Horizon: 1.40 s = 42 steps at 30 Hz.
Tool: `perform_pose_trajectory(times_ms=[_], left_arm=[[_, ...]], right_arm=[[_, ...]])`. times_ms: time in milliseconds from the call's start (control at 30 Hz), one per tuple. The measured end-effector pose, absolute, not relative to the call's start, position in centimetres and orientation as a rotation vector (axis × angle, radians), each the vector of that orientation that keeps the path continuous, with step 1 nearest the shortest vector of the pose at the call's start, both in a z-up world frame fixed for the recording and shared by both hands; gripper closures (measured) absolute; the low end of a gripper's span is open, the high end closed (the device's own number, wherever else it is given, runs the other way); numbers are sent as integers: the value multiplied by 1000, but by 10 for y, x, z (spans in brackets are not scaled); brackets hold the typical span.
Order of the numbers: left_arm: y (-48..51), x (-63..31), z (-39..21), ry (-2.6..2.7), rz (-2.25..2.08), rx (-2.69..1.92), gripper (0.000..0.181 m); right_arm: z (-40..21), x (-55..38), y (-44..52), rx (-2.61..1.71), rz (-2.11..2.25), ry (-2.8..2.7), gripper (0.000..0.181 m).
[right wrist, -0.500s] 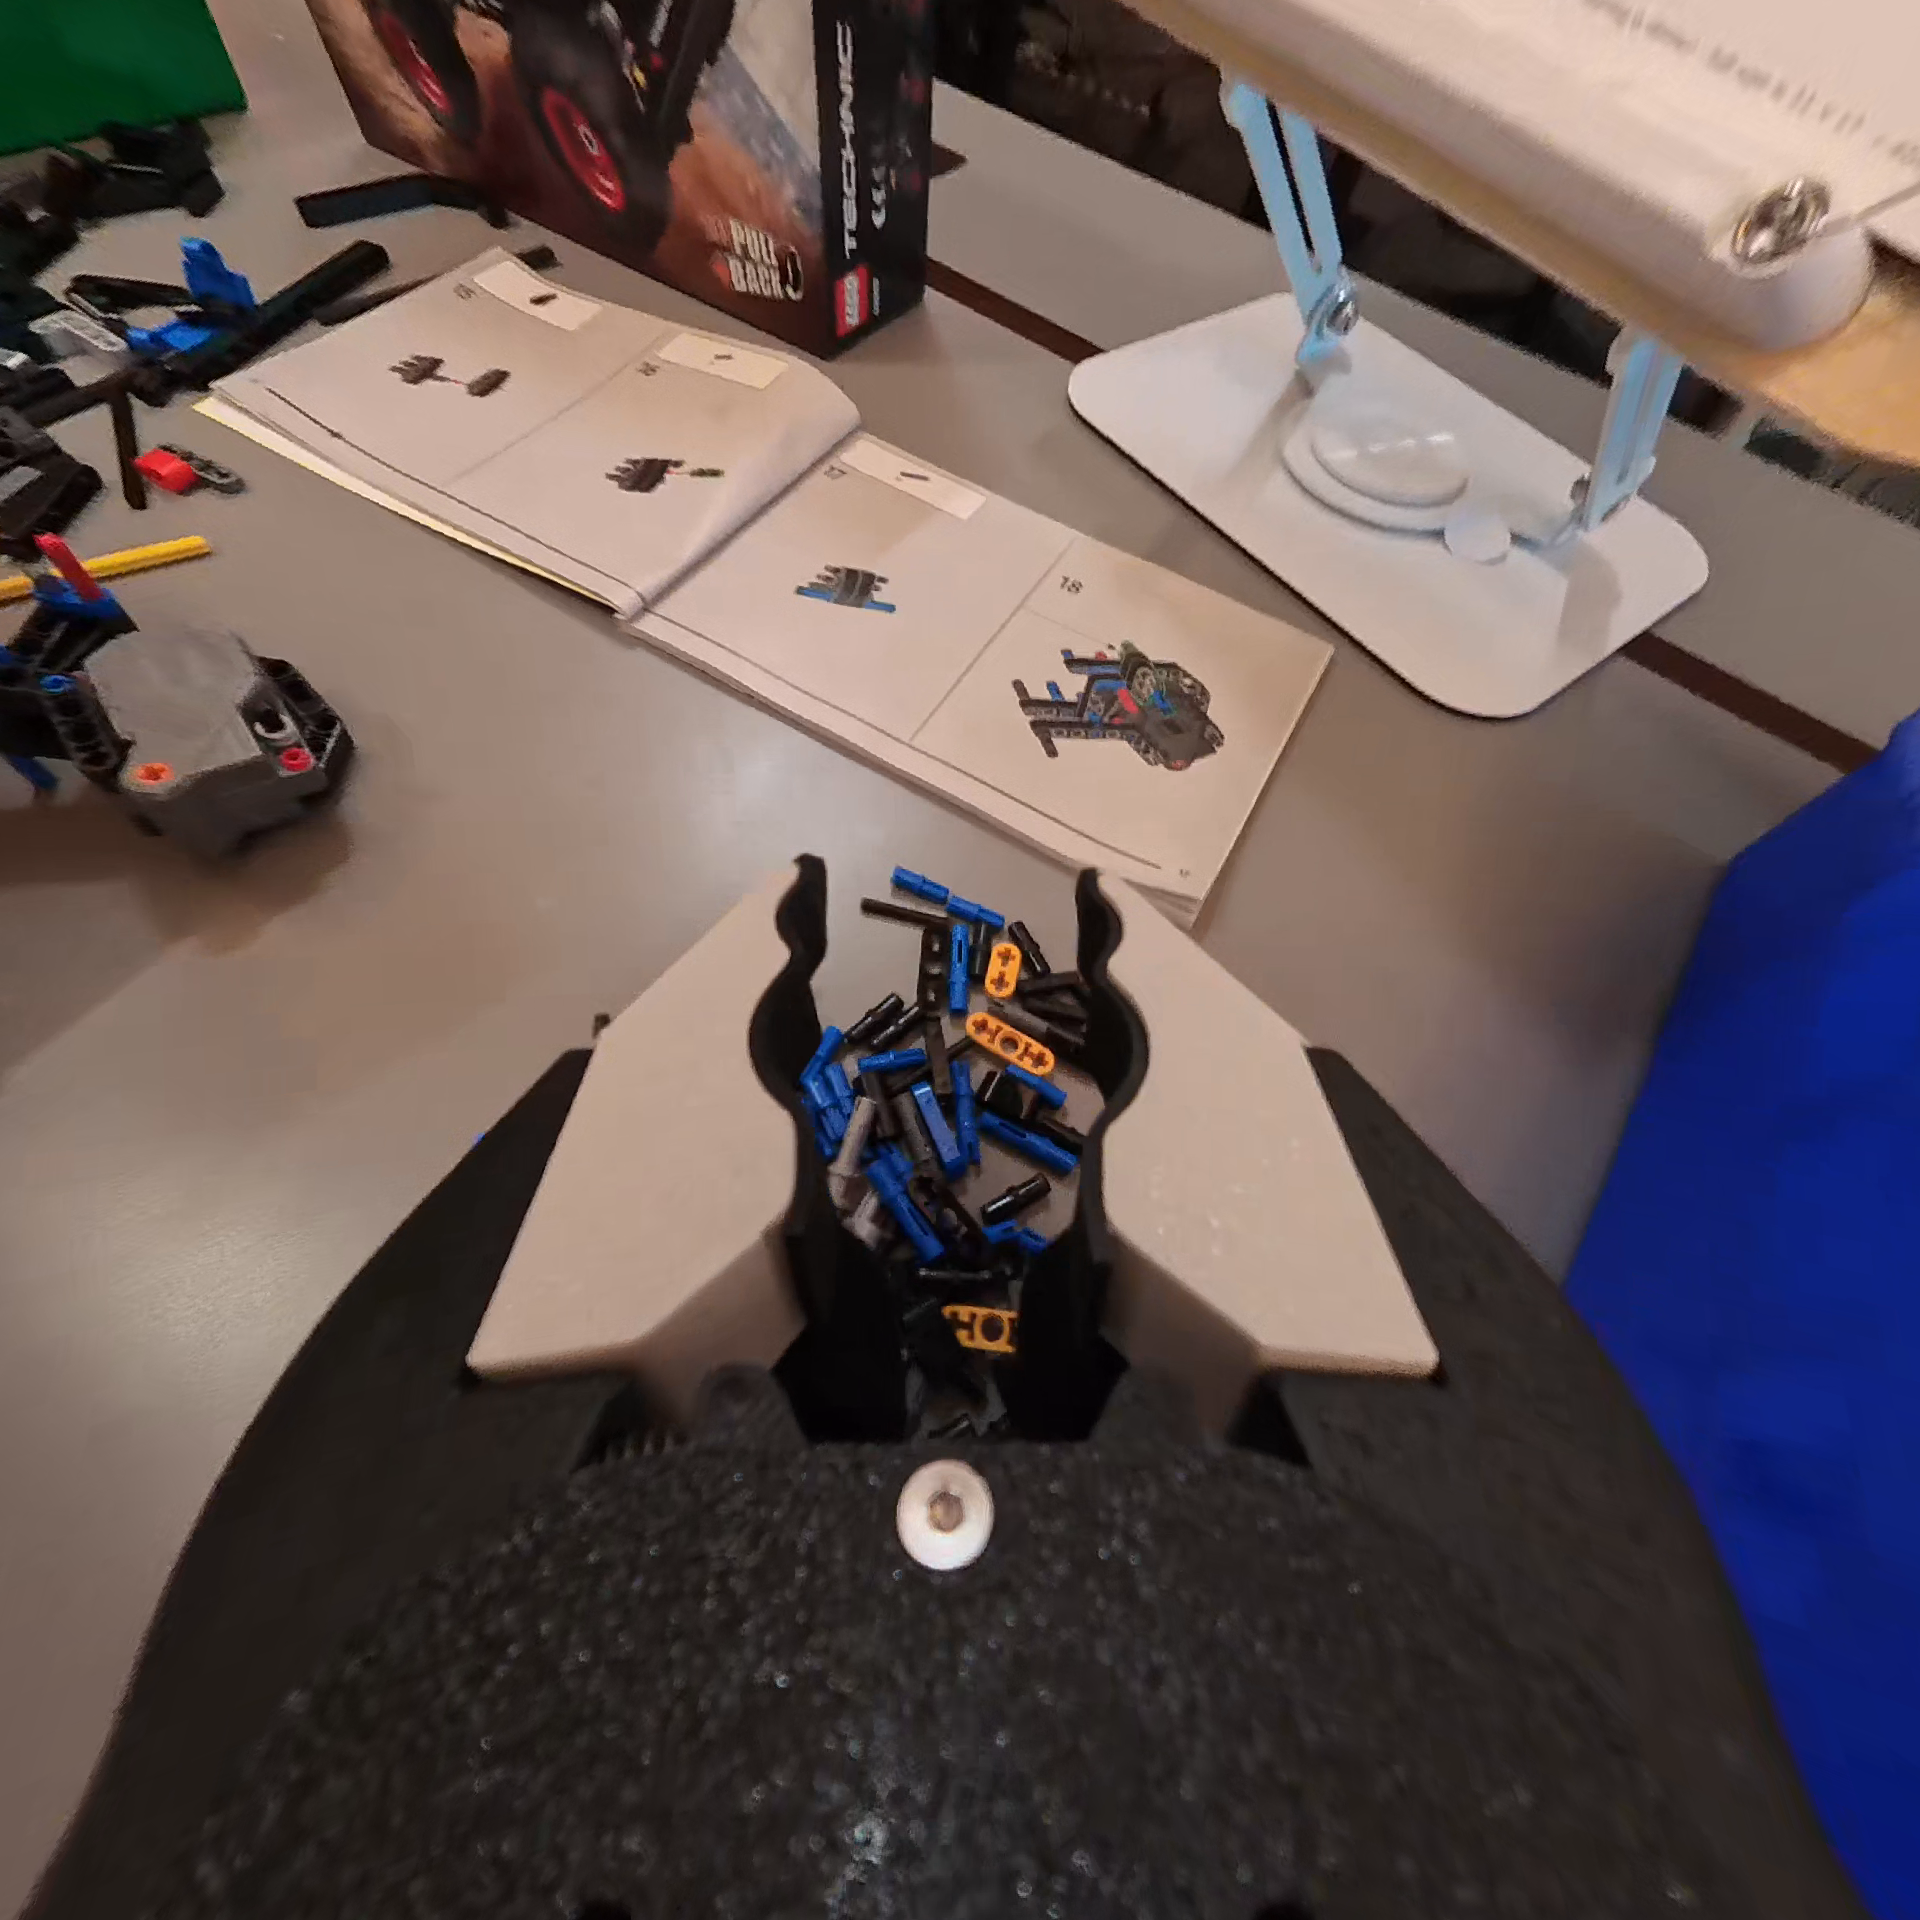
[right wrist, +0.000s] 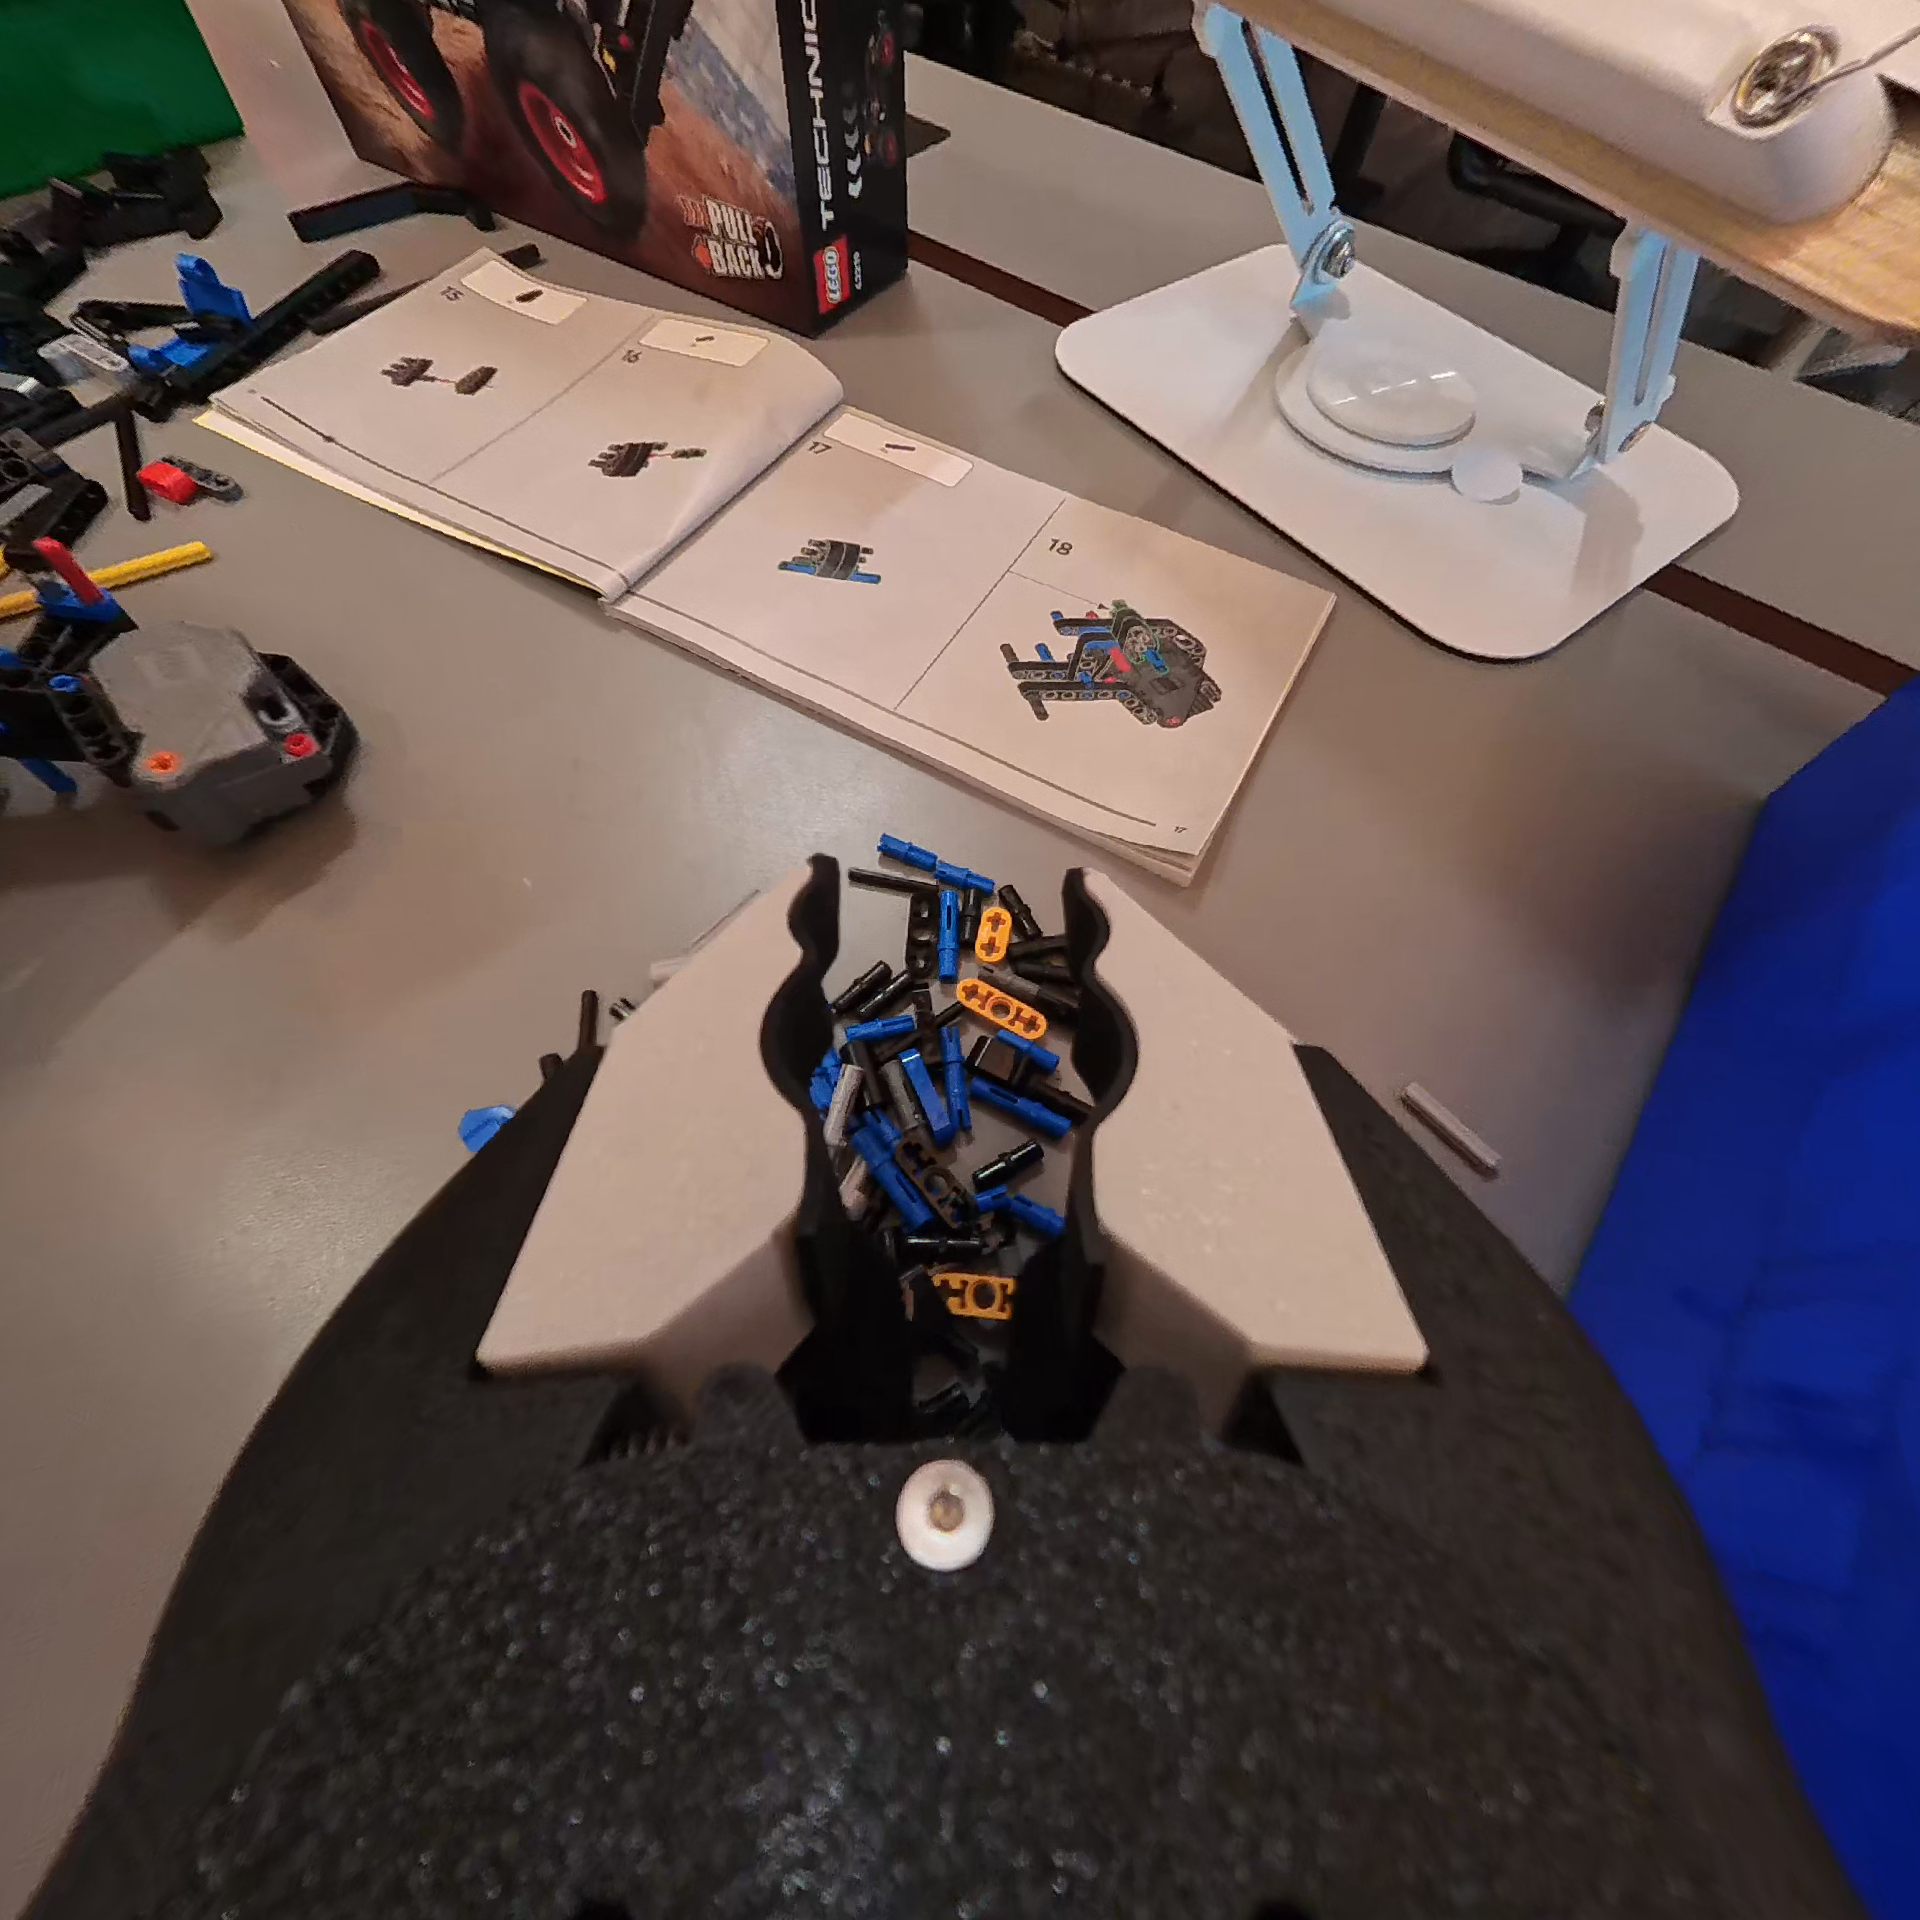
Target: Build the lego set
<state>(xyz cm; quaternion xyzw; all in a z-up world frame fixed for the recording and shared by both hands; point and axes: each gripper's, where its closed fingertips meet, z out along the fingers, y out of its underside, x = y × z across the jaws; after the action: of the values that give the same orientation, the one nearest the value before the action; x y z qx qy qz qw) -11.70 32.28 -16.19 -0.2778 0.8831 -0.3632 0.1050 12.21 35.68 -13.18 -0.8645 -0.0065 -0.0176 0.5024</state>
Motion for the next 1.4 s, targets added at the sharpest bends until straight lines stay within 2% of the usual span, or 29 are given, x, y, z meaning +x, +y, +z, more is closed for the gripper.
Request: perform_pose_trajectory(times_ms=[267, 433, 700, 1100, 1200, 1300, 1400], left_arm=[[321, -117, -158, 2535, -1098, -921, 167], [317, -111, -141, 2391, -1276, -1070, 167], [325, -91, -116, 2060, -1378, -1202, 167], [377, -57, -80, 1536, -1301, -1416, 168], [379, -59, -79, 1501, -1287, -1421, 168], [375, -62, -82, 1508, -1243, -1421, 168], [376, -66, -88, 1557, -1023, -1353, 167]], right_arm=[[-134, 121, 355, -2082, -21, -17, 142], [-130, 110, 355, -2071, 28, -35, 142], [-127, 103, 352, -2068, 6, -78, 144], [-122, 81, 357, -2012, 28, -209, 145], [-112, 40, 355, -1966, 185, -356, 145], [-94, -22, 347, -1920, 518, -467, 144], [-82, -53, 345, -1956, 792, -458, 141]])
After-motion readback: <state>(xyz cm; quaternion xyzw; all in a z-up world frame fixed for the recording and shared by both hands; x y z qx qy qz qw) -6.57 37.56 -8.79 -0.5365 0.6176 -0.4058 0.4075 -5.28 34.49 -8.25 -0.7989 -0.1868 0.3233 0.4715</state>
